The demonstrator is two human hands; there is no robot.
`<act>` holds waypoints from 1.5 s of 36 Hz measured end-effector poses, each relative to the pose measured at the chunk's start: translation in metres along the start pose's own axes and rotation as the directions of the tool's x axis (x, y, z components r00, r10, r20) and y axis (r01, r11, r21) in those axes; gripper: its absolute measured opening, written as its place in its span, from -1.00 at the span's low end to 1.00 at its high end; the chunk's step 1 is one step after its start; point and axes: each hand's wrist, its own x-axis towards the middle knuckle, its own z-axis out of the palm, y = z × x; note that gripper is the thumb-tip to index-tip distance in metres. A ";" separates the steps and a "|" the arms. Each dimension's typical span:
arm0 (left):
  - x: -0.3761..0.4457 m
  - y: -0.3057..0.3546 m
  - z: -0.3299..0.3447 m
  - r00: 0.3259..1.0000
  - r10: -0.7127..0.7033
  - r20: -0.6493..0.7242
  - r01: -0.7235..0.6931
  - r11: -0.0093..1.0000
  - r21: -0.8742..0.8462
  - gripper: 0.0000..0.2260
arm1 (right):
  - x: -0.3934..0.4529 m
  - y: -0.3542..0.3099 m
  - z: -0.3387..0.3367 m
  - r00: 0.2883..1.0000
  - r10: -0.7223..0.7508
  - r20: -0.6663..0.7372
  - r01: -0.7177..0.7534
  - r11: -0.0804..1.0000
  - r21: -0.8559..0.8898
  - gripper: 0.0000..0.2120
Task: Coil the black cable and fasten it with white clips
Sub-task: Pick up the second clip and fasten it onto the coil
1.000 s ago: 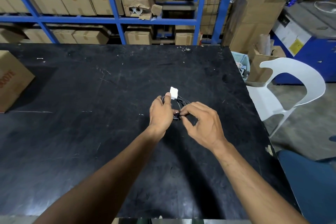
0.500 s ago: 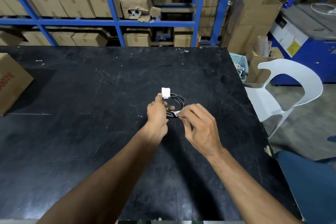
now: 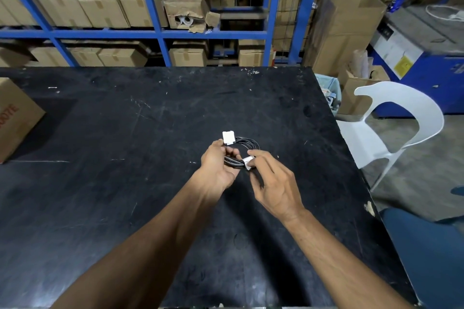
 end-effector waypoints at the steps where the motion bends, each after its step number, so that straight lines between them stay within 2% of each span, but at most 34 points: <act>1: 0.000 -0.001 0.000 1.000 -0.015 0.011 0.015 1.000 -0.001 -0.74 | 0.001 0.001 0.000 1.000 0.002 -0.010 -0.002 1.000 -0.010 -0.83; 5: 0.000 -0.002 -0.001 0.998 -0.040 0.052 0.039 0.999 0.018 -0.75 | 0.004 0.006 -0.001 0.995 -0.021 -0.100 0.022 1.000 0.009 -0.92; 8: 0.002 -0.001 -0.006 0.994 -0.043 0.103 0.020 0.977 0.213 -0.77 | 0.004 0.010 -0.002 0.992 -0.022 -0.122 0.028 0.998 0.050 -0.90; 11: 0.008 -0.003 -0.016 0.990 -0.039 0.137 -0.023 0.905 0.425 -0.49 | 0.003 0.013 -0.001 0.989 0.072 -0.126 -0.055 0.990 0.128 -0.87; 13: 0.014 -0.004 -0.022 0.989 -0.010 0.145 -0.064 0.865 0.497 -0.38 | 0.004 0.014 -0.001 0.973 0.206 -0.107 -0.181 0.962 0.204 -0.83; 16: 0.023 -0.006 -0.030 0.987 0.042 0.156 -0.124 0.819 0.561 -0.39 | 0.005 0.018 0.001 0.903 0.425 -0.058 -0.385 0.864 0.326 -0.80; 19: 0.032 -0.011 -0.038 0.981 0.096 0.170 -0.178 0.797 0.577 -0.50 | 0.006 0.025 0.004 0.817 0.576 -0.011 -0.513 0.737 0.441 -0.81; 21: 0.039 -0.016 -0.041 0.968 0.134 0.211 -0.229 0.811 0.538 -0.55 | 0.005 0.031 0.007 0.756 0.651 0.062 -0.596 0.646 0.478 -0.82; 25: 0.054 -0.027 -0.050 0.922 0.155 0.353 -0.336 0.775 0.536 -0.37 | 0.002 0.044 0.015 0.609 0.759 0.232 -0.721 0.407 0.561 -0.81; 27: 0.061 -0.031 -0.055 0.905 0.161 0.394 -0.376 0.735 0.564 -0.50 | 0.000 0.050 0.019 0.536 0.794 0.286 -0.752 0.296 0.589 -0.80; 30: 0.072 -0.037 -0.056 0.902 0.176 0.394 -0.402 0.673 0.621 -0.73 | -0.006 0.062 0.028 0.427 0.838 0.341 -0.806 0.181 0.564 -0.82; 33: 0.082 -0.048 -0.060 0.917 0.215 0.337 -0.394 0.629 0.671 -0.75 | -0.019 0.072 0.041 0.335 0.869 0.364 -0.860 0.125 0.495 -0.85; 36: 0.098 -0.066 -0.064 0.933 0.251 0.259 -0.356 0.523 0.774 -0.85 | -0.039 0.086 0.063 0.251 0.906 0.340 -0.911 0.103 0.398 -0.88; 42: 0.142 -0.103 -0.066 0.953 0.282 0.114 -0.196 0.281 0.940 -0.72 | -0.075 0.125 0.106 0.112 0.954 0.279 -0.977 0.054 0.207 -0.82; 46: 0.169 -0.118 -0.060 0.959 0.258 0.117 -0.184 0.253 0.950 -0.74 | -0.084 0.153 0.127 0.084 0.955 0.286 -0.988 0.041 0.150 -0.89; 51: 0.200 -0.128 -0.054 0.947 0.261 0.185 -0.219 0.108 0.970 -0.75 | -0.085 0.181 0.144 0.091 0.954 0.285 -0.992 0.062 0.108 -0.83; 54: 0.212 -0.131 -0.053 0.943 0.266 0.200 -0.222 0.056 0.973 -0.75 | -0.085 0.189 0.149 0.074 0.950 0.305 -0.995 0.051 0.083 -0.93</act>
